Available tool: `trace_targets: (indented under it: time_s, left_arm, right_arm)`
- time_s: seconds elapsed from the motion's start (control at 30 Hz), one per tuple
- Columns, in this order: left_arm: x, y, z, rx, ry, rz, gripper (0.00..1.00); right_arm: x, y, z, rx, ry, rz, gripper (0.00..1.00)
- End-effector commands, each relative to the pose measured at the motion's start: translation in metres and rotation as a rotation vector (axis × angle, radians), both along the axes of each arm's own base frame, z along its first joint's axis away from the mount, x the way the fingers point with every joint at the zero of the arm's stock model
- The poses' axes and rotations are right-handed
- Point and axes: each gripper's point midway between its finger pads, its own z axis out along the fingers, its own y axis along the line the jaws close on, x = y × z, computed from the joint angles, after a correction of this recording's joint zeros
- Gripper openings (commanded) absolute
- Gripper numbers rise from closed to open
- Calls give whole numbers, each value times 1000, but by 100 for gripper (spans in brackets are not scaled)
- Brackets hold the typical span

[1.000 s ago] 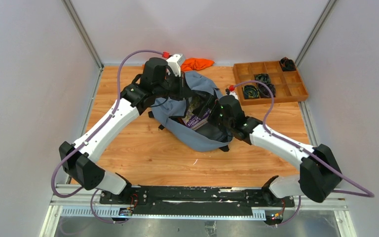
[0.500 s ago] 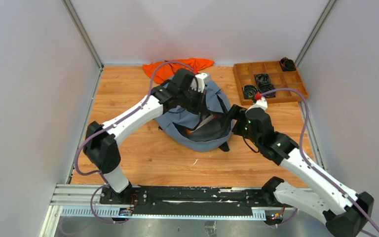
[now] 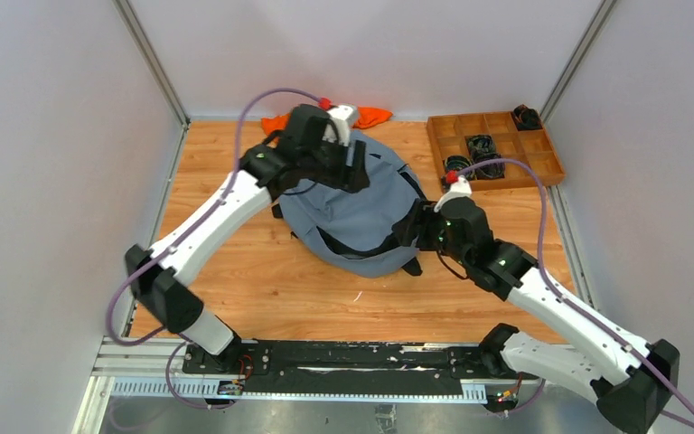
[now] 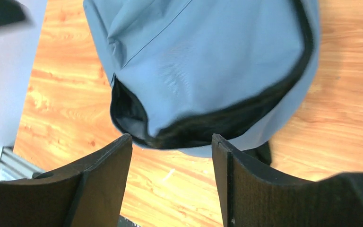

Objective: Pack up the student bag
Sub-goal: Unzip the student bag at the center of the board.

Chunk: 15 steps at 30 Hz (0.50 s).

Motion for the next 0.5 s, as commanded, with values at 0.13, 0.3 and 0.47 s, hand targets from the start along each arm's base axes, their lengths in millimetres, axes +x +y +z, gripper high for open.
trace_targets:
  time_s: [0.13, 0.3, 0.47]
  left_arm:
    - [-2, 104, -8, 85, 3, 247, 90]
    - [-4, 129, -45, 84, 124, 354, 86]
    - [1, 155, -72, -65, 262, 479, 83]
  right_arm:
    - [-6, 65, 16, -10, -56, 192, 64]
    - [-9, 117, 16, -68, -21, 359, 59]
    - [-4, 152, -16, -97, 152, 384, 40]
